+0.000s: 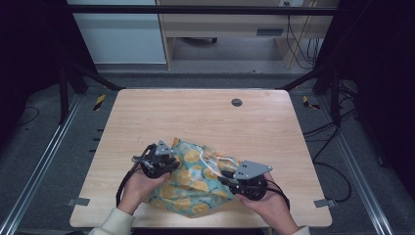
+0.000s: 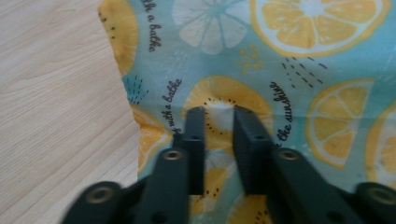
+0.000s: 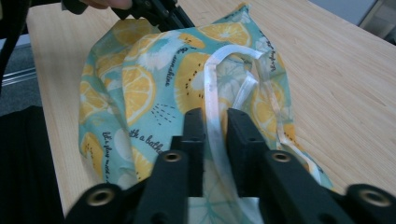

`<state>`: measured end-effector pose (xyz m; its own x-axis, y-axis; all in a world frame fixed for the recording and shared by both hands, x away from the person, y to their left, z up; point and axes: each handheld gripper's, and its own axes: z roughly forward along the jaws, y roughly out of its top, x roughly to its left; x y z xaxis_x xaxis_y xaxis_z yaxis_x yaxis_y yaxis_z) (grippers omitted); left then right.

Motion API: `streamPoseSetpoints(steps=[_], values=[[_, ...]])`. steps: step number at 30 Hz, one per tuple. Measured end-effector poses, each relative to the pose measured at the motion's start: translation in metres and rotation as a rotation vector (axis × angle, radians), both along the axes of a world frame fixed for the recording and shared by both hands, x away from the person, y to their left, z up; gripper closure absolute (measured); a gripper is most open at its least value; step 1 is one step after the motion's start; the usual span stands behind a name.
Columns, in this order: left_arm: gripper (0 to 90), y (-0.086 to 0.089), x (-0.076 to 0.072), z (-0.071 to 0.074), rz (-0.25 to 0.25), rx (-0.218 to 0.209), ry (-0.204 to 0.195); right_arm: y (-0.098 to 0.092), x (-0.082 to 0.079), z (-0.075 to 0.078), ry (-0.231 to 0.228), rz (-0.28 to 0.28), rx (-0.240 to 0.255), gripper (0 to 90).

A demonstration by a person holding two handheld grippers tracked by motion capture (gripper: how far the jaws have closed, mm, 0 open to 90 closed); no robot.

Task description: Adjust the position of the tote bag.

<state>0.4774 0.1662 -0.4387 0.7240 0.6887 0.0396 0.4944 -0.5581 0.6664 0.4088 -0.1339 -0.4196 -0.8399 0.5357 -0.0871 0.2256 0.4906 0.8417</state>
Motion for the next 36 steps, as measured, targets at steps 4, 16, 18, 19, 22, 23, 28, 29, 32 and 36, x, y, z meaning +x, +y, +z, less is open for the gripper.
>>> streamPoseSetpoints(steps=[4, 16, 18, 19, 22, 23, 28, 29, 32, 36], values=[[90.0, -0.001, -0.001, -0.001, -0.005, 0.005, -0.008, 0.001, -0.001, 0.001, -0.001, 0.020, -0.009, 86.5], [90.0, 0.018, -0.024, 0.026, 0.027, -0.028, -0.097, 0.009, -0.017, 0.013, -0.050, 0.073, 0.009, 87.8], [90.0, 0.015, -0.030, 0.033, 0.017, -0.041, -0.117, 0.014, -0.020, 0.010, -0.047, 0.092, 0.005, 88.0], [80.1, 0.009, -0.035, 0.038, 0.013, -0.049, -0.137, 0.019, -0.023, 0.007, -0.041, 0.110, 0.002, 88.2], [67.9, 0.000, -0.042, 0.044, 0.008, -0.076, -0.156, 0.024, -0.025, 0.003, -0.035, 0.129, -0.002, 88.3], [60.3, -0.006, -0.045, 0.048, 0.007, -0.100, -0.159, 0.026, -0.026, 0.002, -0.032, 0.134, -0.008, 88.3], [32.3, -0.032, -0.054, 0.055, -0.012, -0.131, -0.168, 0.034, -0.027, -0.006, -0.019, 0.150, -0.039, 88.4], [29.7, -0.037, -0.055, 0.053, -0.013, -0.126, -0.169, 0.035, -0.027, -0.007, -0.017, 0.152, -0.041, 88.4], [22.5, -0.050, -0.052, 0.045, -0.013, -0.092, -0.167, 0.038, -0.029, -0.010, -0.007, 0.163, -0.047, 88.4], [24.7, -0.053, -0.052, 0.030, 0.012, -0.070, -0.156, 0.038, -0.030, -0.014, 0.004, 0.160, -0.058, 89.0]])
